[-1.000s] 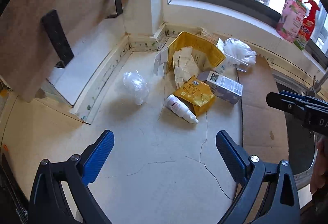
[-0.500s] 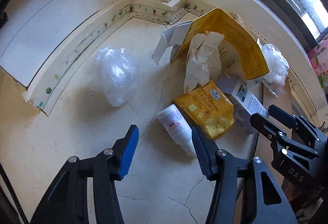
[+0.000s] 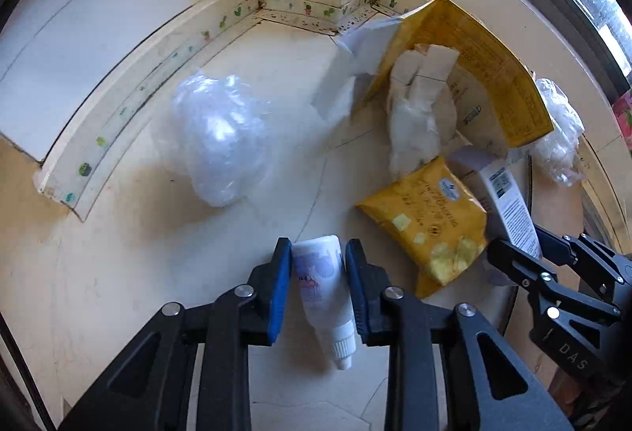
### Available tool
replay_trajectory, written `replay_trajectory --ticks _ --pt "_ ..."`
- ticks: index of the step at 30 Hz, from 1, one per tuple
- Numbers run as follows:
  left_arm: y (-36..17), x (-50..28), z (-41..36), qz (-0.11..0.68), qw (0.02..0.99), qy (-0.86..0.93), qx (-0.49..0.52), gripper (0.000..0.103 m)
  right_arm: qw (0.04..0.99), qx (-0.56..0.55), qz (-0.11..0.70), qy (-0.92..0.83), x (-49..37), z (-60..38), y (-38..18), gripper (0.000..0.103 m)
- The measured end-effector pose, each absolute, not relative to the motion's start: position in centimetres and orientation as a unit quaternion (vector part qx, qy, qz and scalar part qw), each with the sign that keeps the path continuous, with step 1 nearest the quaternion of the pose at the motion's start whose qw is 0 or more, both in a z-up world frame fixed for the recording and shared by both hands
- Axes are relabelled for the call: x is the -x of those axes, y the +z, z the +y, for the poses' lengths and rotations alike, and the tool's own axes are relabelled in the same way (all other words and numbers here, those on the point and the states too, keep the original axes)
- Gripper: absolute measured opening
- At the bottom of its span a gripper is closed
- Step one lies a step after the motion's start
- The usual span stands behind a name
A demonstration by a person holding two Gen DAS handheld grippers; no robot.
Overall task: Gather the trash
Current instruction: 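Grasp the white dropper bottle with the left tool while the right tool grasps the white carton, then carry both items down over the floor bin and open both tools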
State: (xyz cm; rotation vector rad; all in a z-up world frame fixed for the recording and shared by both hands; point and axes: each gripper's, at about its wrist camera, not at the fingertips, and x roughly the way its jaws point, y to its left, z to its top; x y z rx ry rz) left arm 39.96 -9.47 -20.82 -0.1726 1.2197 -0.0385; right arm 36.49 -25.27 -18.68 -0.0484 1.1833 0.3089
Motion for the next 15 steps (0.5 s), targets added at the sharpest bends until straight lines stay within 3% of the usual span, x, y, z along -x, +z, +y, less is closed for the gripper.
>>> replay_trajectory --ticks 15 --pt "-14.1 -31.5 -7.4 0.551 0.829 -0.098 0.004 0.022 0.828 -0.074 0.532 0.163 -27.1 -25.8 -12.9 0.038"
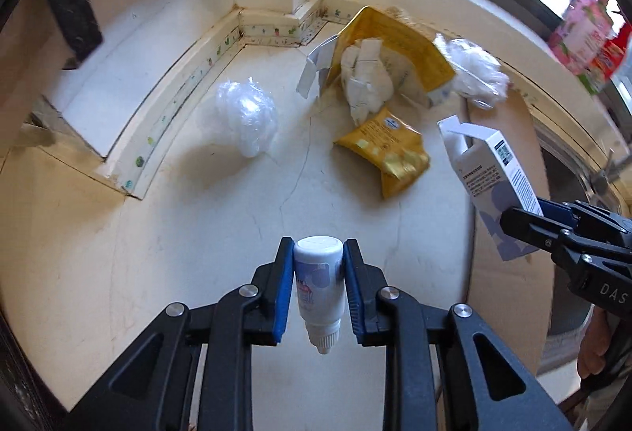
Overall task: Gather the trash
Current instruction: 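Carry both items down over the floor bin and open both tools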
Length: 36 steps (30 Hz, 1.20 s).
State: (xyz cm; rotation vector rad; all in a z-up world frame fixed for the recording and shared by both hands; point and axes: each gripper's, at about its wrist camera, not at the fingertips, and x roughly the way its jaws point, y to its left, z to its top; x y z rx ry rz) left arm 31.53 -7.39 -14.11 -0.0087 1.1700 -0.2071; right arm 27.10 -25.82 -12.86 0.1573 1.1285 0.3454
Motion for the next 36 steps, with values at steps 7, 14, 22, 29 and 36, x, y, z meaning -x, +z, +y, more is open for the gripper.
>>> replay_trajectory --ticks 7,14,22,29,36 --pt "-8.7 -26.2 -5.0 0.532 0.835 -0.136 -0.040 0.022 0.830 -0.074 0.526 0.169 -20.3 -22.9 -10.0 0.038" --pt "-4.7 -20.3 -1.8 0.522 0.834 -0.164 -0.068 0.022 0.835 -0.071 0.520 0.164 -12.8 -20.2 -7.6 0.038" --pt "-5.1 -13.1 0.1 0.525 0.826 -0.195 -0.068 0.022 0.841 -0.096 0.513 0.142 -5.5 -17.4 -6.8 0.038" --pt "-7.5 -6.1 2.3 0.536 0.815 -0.211 -0.070 0.023 0.833 -0.128 0.523 0.129 1.0 -14.6 -8.2 0.038" --pt "-11.8 -2.0 3.3 0.555 0.799 -0.222 -0.063 0.023 0.817 -0.143 0.546 0.114 5.7 -11.4 -11.7 0.038"
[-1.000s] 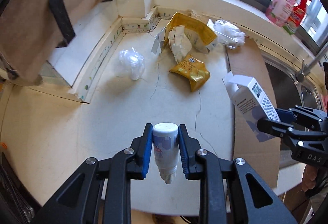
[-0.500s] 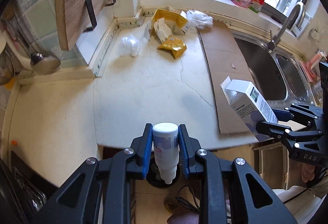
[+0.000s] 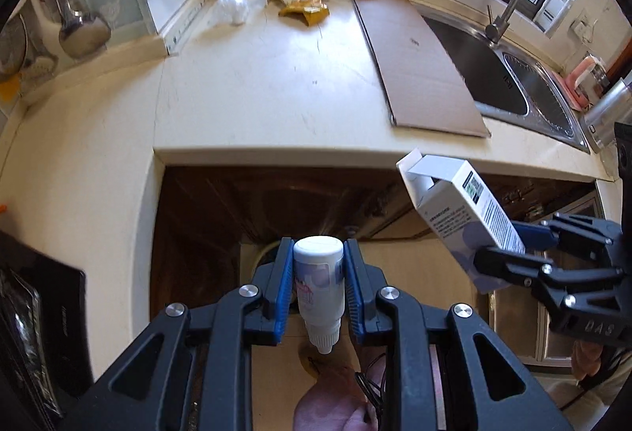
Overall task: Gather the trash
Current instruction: 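Carry both items down over the floor bin and open both tools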
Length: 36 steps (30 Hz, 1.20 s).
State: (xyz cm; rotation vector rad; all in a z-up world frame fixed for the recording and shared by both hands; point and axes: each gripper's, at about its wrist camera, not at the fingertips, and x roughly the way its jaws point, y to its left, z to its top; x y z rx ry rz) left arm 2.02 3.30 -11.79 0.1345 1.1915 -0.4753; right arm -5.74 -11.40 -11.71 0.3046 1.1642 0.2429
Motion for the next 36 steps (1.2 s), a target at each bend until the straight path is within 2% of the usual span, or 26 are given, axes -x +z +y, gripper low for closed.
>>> replay_trajectory --ticks 6,12,17,27,28,31,32,36 --pt "-17.7 -0.5 3.9 0.602 0.769 -0.209 -0.052 0.023 0.800 -0.155 0.573 0.086 6.4 -10.1 -15.5 0.038" --pt "-25.8 -1.0 4.1 0.643 0.746 -0.172 -0.023 0.023 0.766 -0.170 0.617 0.060 6.2 -9.4 -21.4 0.038" --pt "-32.6 -1.7 3.6 0.671 0.722 -0.170 -0.006 0.023 0.725 -0.202 0.657 0.040 6.1 -9.6 -28.0 0.038" --pt "-45.2 -4.3 2.5 0.670 0.726 -0.152 -0.015 0.023 0.664 -0.232 0.711 0.021 4.3 -9.5 -44.3 0.038" --pt "-46.2 -4.6 2.5 0.671 0.727 -0.149 -0.013 0.025 0.660 -0.231 0.715 0.018 3.9 -9.4 -45.7 0.038" --pt "-49.2 -5.5 2.9 0.674 0.726 -0.132 -0.005 0.049 0.652 -0.227 0.724 0.014 2.8 -9.2 -49.3 0.038" --pt "-49.9 -5.8 3.3 0.674 0.728 -0.124 -0.003 0.053 0.648 -0.223 0.728 0.012 2.4 -9.2 -50.3 0.038" --pt "-51.7 -6.3 5.3 0.678 0.729 -0.099 0.017 0.056 0.636 -0.211 0.742 0.012 1.2 -8.7 -53.1 0.038"
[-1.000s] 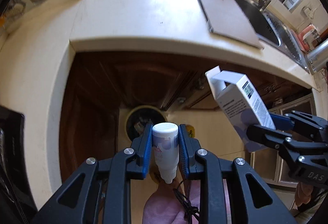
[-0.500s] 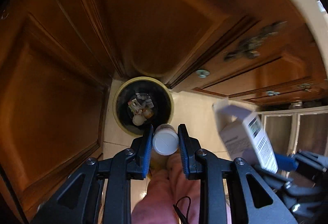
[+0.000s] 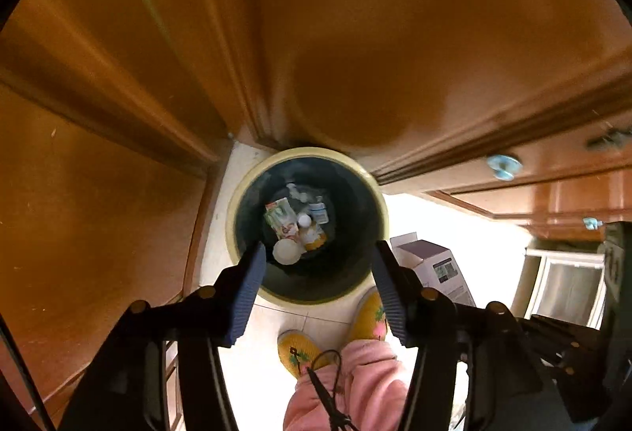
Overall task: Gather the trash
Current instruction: 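Carry both items down over the floor bin and open both tools, then raise both empty tools back up toward the yellow bag on the counter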
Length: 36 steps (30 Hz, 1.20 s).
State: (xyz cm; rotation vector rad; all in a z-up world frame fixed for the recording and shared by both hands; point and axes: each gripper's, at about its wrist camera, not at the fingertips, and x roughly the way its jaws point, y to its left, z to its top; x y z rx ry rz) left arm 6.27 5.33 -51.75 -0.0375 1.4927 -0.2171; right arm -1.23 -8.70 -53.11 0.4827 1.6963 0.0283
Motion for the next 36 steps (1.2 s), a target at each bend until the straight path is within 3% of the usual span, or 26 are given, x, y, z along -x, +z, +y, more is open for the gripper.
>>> replay_trajectory --ticks 3,10,13,15,27,36 --pt "-52.3 -6.3 6.6 0.676 0.732 -0.078 0.023 0.067 0.624 -0.205 0.754 0.016 0.3 -8.3 -54.3 0.039" --pt "-51.9 -5.8 9.4 0.672 0.738 -0.052 0.021 0.072 0.617 -0.203 0.759 0.027 -2.2 -6.2 -55.6 0.040" --pt "-51.2 -5.8 10.2 0.669 0.742 -0.043 0.028 0.076 0.632 -0.199 0.749 0.019 -2.7 -6.1 -55.3 0.052" --pt "-50.9 -5.9 10.7 0.667 0.743 -0.038 0.033 0.076 0.641 -0.192 0.742 0.018 -3.0 -5.8 -54.7 0.057" --pt "-48.4 -6.0 11.6 0.658 0.751 -0.023 0.048 0.076 0.639 -0.181 0.747 0.022 -2.2 -6.0 -52.3 0.057" --pt "-43.2 -4.9 11.4 0.646 0.761 -0.028 0.048 0.076 0.648 -0.186 0.738 0.031 0.0 -6.2 -46.7 0.057"
